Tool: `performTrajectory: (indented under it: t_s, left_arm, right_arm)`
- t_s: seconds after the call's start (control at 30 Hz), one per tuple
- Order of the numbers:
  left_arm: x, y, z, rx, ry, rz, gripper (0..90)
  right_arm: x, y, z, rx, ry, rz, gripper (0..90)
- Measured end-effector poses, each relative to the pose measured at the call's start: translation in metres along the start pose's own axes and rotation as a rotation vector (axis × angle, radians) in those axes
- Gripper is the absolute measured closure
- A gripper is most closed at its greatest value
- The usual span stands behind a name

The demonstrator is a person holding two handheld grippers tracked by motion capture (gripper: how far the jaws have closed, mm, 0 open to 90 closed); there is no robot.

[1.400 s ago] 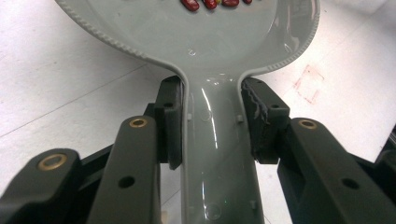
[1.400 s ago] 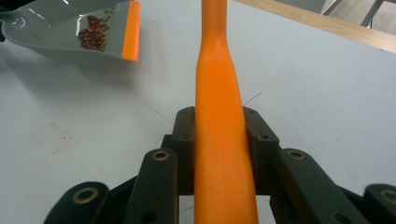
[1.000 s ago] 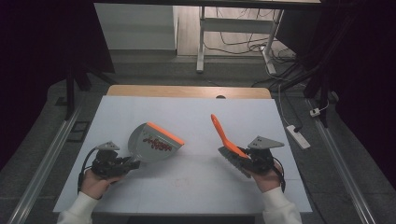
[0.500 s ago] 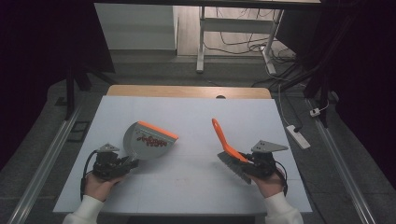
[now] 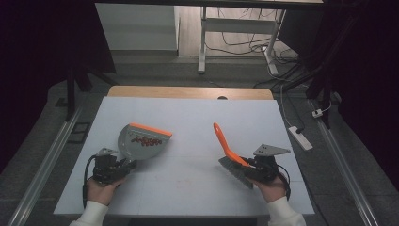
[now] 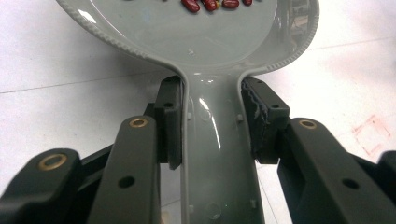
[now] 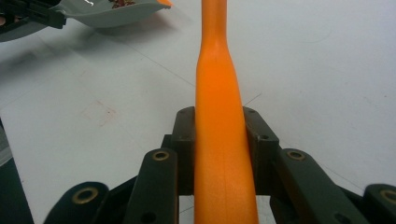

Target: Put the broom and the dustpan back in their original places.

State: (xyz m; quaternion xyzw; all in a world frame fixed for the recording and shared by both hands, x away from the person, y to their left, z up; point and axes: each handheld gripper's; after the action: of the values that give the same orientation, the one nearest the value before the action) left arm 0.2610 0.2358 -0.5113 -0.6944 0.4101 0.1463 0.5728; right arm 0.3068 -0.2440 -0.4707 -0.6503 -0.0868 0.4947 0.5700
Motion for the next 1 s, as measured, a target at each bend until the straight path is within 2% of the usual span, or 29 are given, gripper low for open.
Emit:
performTrajectory:
  t_s: [0.3,0.63,1.0]
  left_arm:
    - [0.005,0.001,0.002,-0.049,-0.043,-0.009,61.6]
    - [0.013,0.002,0.002,-0.085,-0.09,0.008,61.6]
    - [0.018,0.003,0.001,-0.094,-0.102,0.027,61.6]
  right_arm:
    - [-0.002,0.001,0.0,0.045,-0.017,-0.004,70.1]
    - [-0.003,0.006,0.001,0.056,-0.024,0.006,70.1]
    - [0.005,0.013,-0.015,0.085,0.027,0.056,70.1]
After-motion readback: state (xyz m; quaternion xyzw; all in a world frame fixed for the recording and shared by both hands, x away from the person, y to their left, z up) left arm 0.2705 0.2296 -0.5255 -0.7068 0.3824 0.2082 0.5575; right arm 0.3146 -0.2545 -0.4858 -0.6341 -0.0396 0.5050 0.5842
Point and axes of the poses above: each handheld gripper's, and its own axes: x roughly forward along the jaws, y roughly out of its underside, z roughly to its left, and after that the axes turned 2 degrees about -z, right-handed
